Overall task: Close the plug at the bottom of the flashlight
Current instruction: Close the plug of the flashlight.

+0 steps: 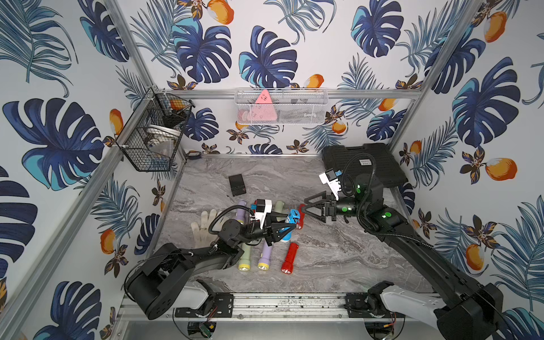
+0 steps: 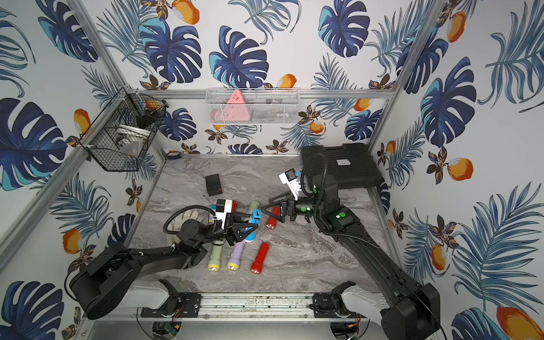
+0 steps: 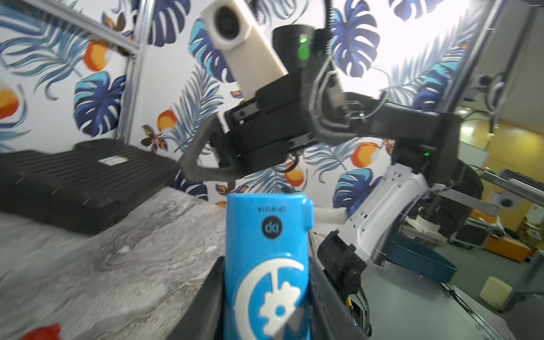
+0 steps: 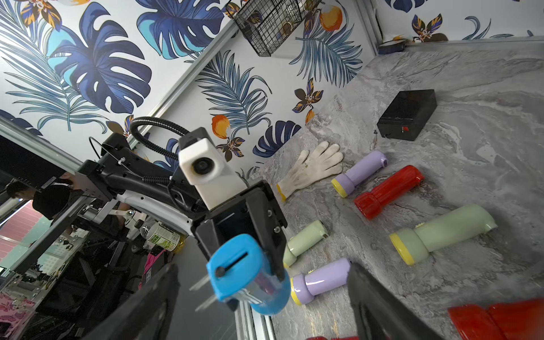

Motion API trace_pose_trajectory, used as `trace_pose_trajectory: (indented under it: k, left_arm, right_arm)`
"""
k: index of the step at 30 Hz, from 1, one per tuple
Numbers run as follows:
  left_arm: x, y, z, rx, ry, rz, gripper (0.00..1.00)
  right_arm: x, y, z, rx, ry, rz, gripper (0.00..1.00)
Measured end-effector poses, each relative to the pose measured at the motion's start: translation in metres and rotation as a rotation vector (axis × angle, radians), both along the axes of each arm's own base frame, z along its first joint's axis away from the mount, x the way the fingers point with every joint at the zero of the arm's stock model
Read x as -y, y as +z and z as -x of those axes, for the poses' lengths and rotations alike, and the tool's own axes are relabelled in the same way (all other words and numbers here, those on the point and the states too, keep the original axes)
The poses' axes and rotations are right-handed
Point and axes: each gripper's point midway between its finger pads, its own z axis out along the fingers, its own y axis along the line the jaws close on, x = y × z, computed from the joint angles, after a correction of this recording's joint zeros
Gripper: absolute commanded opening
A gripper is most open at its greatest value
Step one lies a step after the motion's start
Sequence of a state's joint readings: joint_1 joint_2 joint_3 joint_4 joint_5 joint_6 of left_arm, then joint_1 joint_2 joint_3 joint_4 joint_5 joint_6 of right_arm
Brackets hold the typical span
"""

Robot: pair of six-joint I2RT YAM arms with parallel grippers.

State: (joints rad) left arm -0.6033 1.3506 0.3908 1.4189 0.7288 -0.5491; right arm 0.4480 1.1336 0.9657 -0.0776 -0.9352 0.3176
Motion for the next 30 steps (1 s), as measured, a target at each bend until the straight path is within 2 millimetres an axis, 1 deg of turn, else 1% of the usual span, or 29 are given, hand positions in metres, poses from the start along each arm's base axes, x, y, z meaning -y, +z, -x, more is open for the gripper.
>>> trace_pose_trajectory:
  k: [2, 4, 9, 14, 19, 24, 30]
  left_arm:
    - [-0.001, 0.009, 0.009, 0.047, -0.031, 0.014, 0.0]
    - [-0.001, 0.015, 0.017, 0.077, -0.063, 0.018, 0.0]
    - [0.0, 0.015, 0.025, 0.098, -0.108, 0.011, 0.0]
    - [0.002, 0.008, 0.025, 0.085, -0.124, -0.005, 0.0]
    - [0.004, 0.005, 0.024, 0.076, -0.133, -0.011, 0.0]
    - [0.004, 0.006, 0.025, 0.081, -0.137, -0.01, 0.0]
    - [0.004, 0.006, 0.026, 0.081, -0.142, -0.01, 0.0]
  right_arm:
    - [0.0, -0.001, 0.001, 0.001, 0.006, 0.0, 0.86]
    - [-0.001, -0.001, 0.002, 0.0, 0.016, -0.001, 0.85]
    - [-0.012, 0.004, 0.017, 0.006, 0.076, -0.01, 0.83]
    - [-0.018, 0.01, 0.028, 0.031, 0.111, -0.019, 0.78]
    - [-0.021, 0.013, 0.037, 0.044, 0.135, -0.025, 0.69]
    - [-0.026, 0.01, 0.044, 0.042, 0.155, -0.021, 0.66]
    - [-0.028, 0.006, 0.046, 0.04, 0.158, -0.013, 0.63]
